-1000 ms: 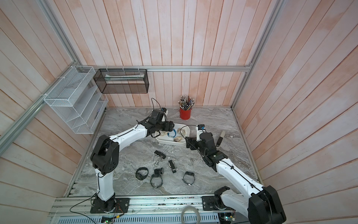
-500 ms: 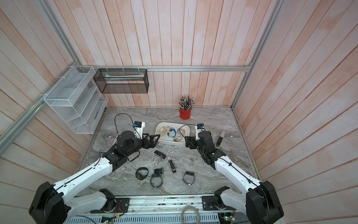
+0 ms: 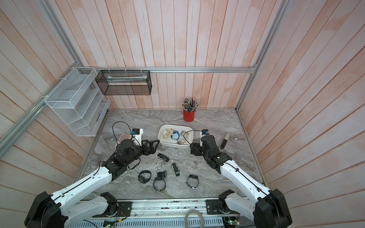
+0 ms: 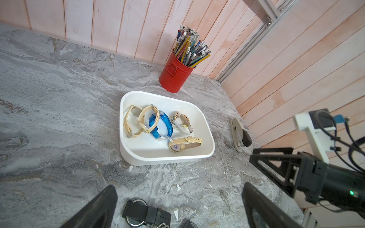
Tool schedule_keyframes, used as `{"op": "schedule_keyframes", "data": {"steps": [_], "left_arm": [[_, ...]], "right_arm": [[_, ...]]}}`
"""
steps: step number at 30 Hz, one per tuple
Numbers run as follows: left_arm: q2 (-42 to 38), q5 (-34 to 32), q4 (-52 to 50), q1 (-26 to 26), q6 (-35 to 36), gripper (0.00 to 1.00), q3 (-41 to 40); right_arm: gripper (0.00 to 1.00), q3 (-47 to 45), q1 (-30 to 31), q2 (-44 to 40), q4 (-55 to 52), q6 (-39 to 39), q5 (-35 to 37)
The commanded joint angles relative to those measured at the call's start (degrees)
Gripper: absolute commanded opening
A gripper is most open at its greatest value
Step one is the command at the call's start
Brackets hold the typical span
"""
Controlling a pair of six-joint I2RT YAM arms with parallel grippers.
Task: Put the watch into the storage box
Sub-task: Pick up the watch at the center of the board.
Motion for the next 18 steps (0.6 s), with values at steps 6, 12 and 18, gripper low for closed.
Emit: {"op": "schedule_keyframes", "data": {"steps": [6,12,18], "left_arm": [[2.3,-0.1,3.5,0.2,0.3,1.00,0.3],[3.4,0.6,4.3,0.2,0.5,1.00,0.6],[2.9,-0.3,3.6,0.2,0.5,1.00,0.2]], "right_arm": [[0.80,-2.8,13.5,-10.4,-21.6,13.7,6.2],[0.75,-2.5,20.0,-8.9,-27.7,21.1,6.3],[0.74,-5.1,24.8,-9.9,-28.9,27.3,5.3]]}}
